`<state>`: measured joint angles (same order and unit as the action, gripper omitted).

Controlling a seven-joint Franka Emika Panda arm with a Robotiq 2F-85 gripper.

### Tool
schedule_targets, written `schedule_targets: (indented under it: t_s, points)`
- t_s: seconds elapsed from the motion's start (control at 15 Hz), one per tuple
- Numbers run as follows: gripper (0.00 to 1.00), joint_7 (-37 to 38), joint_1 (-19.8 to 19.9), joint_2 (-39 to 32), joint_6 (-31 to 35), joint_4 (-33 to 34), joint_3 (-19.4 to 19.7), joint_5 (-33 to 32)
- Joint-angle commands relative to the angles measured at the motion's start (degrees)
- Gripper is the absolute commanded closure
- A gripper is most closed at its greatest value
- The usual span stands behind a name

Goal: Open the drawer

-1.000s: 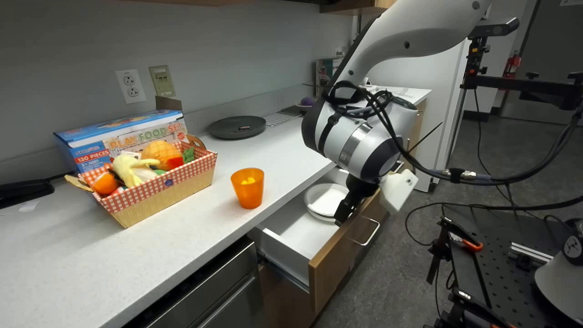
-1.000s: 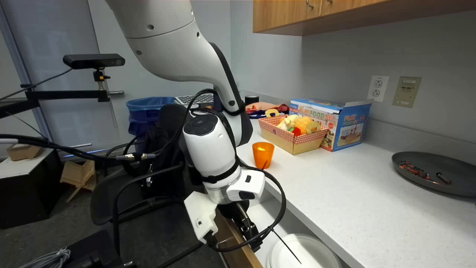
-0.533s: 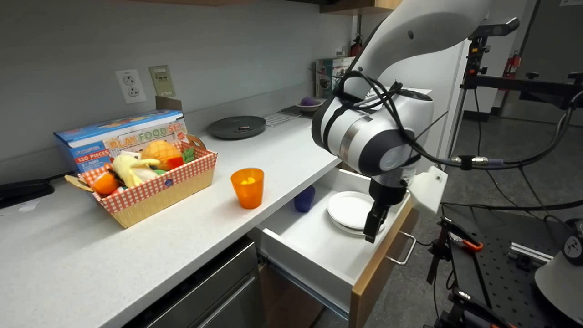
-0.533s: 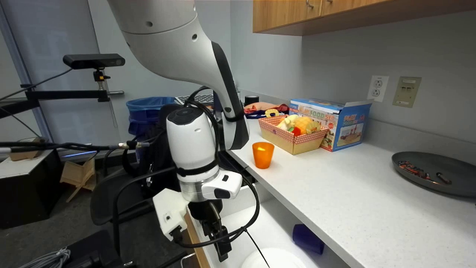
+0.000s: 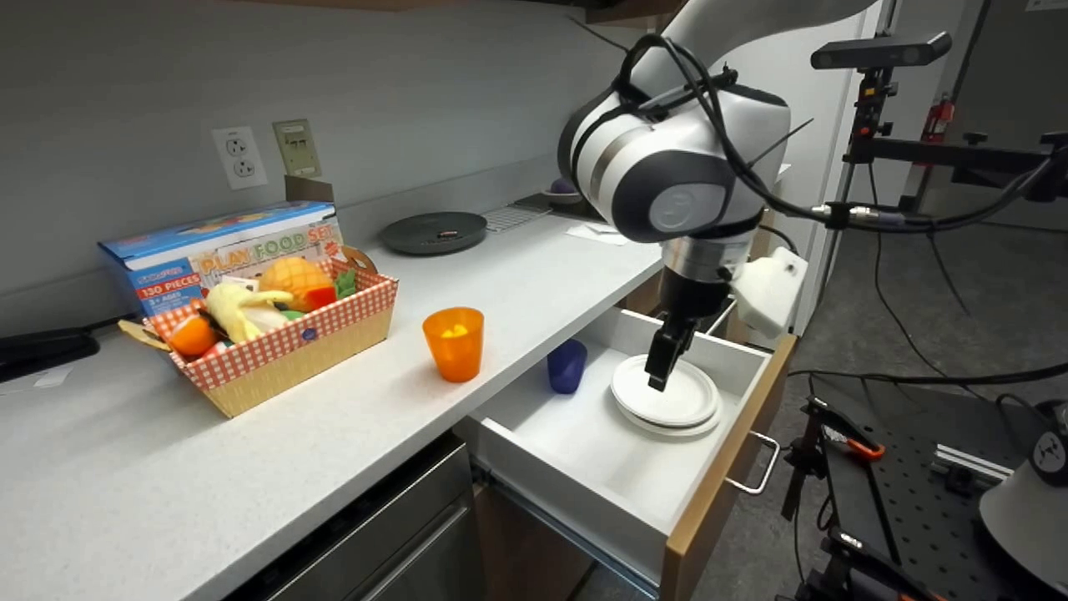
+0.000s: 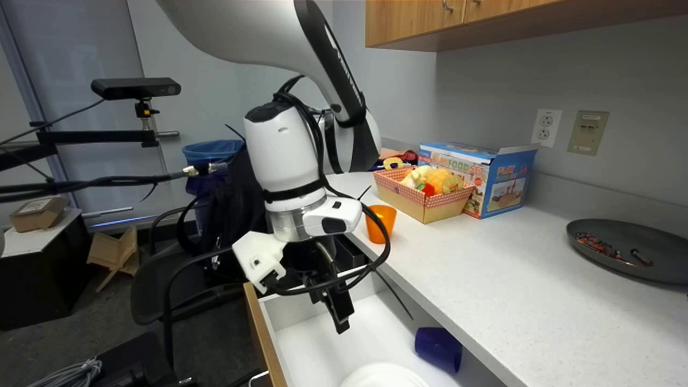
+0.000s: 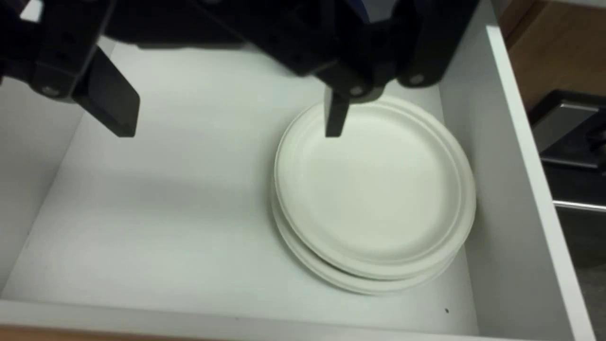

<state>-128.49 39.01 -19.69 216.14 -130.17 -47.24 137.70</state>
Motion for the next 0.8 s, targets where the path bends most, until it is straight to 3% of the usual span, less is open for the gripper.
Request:
schedule_targets:
  t_s: [0.0,0.13,0.2,0.4,0.47,0.73]
  points:
    - [0.00,-7.78,-0.67,6.79,-1.32,2.06,2.78,7.92]
    - [0.00,-10.52,-1.84,9.10,-1.61,2.64,4.93,11.78]
    - [0.00,-5.74,4.30,7.33,-0.72,2.24,-2.37,7.00]
    - [0.00,-5.77,7.83,7.34,-1.54,2.70,-4.96,6.37]
    - [0.00,-5.27,4.02,7.07,-0.35,2.22,-2.45,6.29]
    - [0.00,-5.27,4.31,6.83,-0.37,2.15,-2.66,6.28]
